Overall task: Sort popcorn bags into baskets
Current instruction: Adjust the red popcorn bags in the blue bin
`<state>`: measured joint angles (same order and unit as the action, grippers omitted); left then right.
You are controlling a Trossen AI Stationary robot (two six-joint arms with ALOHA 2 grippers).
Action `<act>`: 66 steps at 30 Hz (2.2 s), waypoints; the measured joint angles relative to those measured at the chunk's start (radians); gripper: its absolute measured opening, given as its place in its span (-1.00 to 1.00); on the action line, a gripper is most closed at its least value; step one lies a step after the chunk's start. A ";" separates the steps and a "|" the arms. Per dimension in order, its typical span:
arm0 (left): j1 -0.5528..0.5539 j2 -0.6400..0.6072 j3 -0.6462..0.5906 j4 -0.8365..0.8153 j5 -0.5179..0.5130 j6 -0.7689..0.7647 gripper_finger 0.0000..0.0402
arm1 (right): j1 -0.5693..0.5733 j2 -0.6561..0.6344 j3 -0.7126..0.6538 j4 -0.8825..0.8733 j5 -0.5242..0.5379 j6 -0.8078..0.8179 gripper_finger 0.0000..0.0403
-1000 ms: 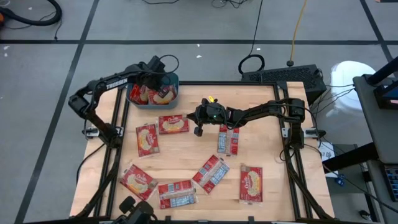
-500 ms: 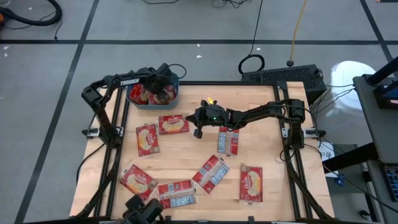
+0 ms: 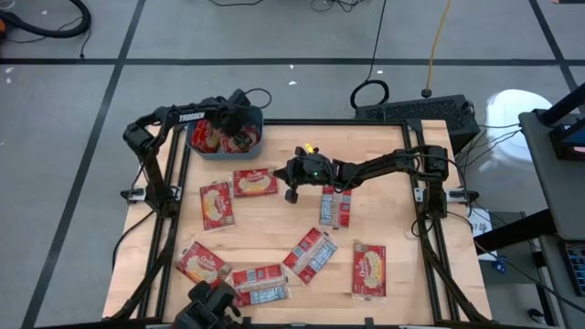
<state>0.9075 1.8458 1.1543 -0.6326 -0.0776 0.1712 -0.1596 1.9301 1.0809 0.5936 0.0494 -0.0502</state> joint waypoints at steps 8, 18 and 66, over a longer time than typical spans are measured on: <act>0.016 0.057 0.005 0.007 0.042 0.082 -0.59 | 0.000 0.000 0.000 -0.002 -0.001 0.000 -0.89; -0.037 -0.078 -0.005 0.007 -0.085 0.026 -0.98 | 0.000 0.000 0.000 -0.009 -0.001 0.001 -0.89; -0.087 -0.188 -0.087 0.066 -0.133 -0.049 -0.26 | 0.017 0.000 0.000 -0.022 0.005 0.012 -0.89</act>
<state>0.8206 1.6581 1.0668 -0.5671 -0.2108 0.1225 -0.1425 1.9305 1.0809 0.5716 0.0544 -0.0383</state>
